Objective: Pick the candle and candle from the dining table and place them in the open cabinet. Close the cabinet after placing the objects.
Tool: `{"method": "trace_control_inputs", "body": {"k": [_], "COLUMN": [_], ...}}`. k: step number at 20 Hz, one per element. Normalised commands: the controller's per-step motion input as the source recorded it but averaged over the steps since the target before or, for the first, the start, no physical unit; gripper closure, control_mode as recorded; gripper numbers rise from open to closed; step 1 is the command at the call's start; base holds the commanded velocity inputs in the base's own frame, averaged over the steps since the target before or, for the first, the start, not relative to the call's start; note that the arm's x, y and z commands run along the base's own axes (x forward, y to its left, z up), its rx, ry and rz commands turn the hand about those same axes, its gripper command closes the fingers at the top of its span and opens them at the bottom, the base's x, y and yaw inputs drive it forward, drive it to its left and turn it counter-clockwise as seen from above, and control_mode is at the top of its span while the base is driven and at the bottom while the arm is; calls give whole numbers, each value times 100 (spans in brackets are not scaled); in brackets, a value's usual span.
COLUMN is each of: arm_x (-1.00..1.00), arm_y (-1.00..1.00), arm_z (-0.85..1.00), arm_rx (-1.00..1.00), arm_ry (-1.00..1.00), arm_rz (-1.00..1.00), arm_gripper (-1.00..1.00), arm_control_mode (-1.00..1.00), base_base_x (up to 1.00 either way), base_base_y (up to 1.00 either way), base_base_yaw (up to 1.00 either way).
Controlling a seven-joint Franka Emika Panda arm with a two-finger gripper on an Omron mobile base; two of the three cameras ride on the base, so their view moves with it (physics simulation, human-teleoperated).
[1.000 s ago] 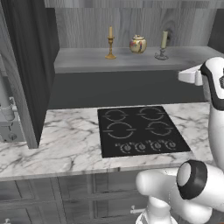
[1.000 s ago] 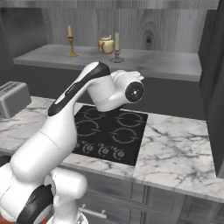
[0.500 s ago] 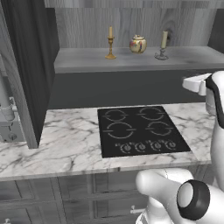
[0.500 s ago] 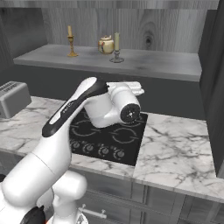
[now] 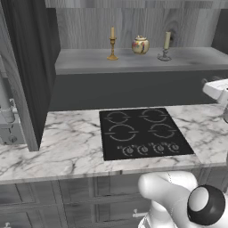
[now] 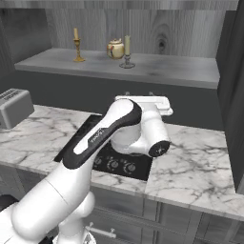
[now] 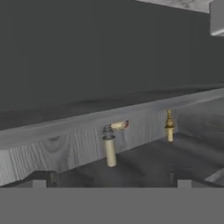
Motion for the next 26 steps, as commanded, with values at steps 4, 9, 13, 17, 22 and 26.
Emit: {"method": "trace_control_inputs", "body": {"k": [4, 9, 13, 17, 22, 26], "arm_x": [-44, -54, -54, -56, -62, -61], "arm_y": [-35, -29, -19, -26, -37, -45], "arm_z": [-1, 0, 0, 0, 0, 2], "arm_rx": [6, 9, 6, 5, 2, 0], "arm_ry": [-35, -33, -32, -27, -14, -3], "arm_rz": [0, 0, 0, 0, -2, -7], "arm_gripper": [-100, -100, -100, -100, -100, -100], "arm_control_mode": [-100, -100, -100, -100, -100, -100], "base_base_x": [0, 0, 0, 0, 0, 0], "base_base_y": [0, 0, 0, 0, 0, 0], "base_base_yaw": [0, 0, 0, 0, 0, 0]}}
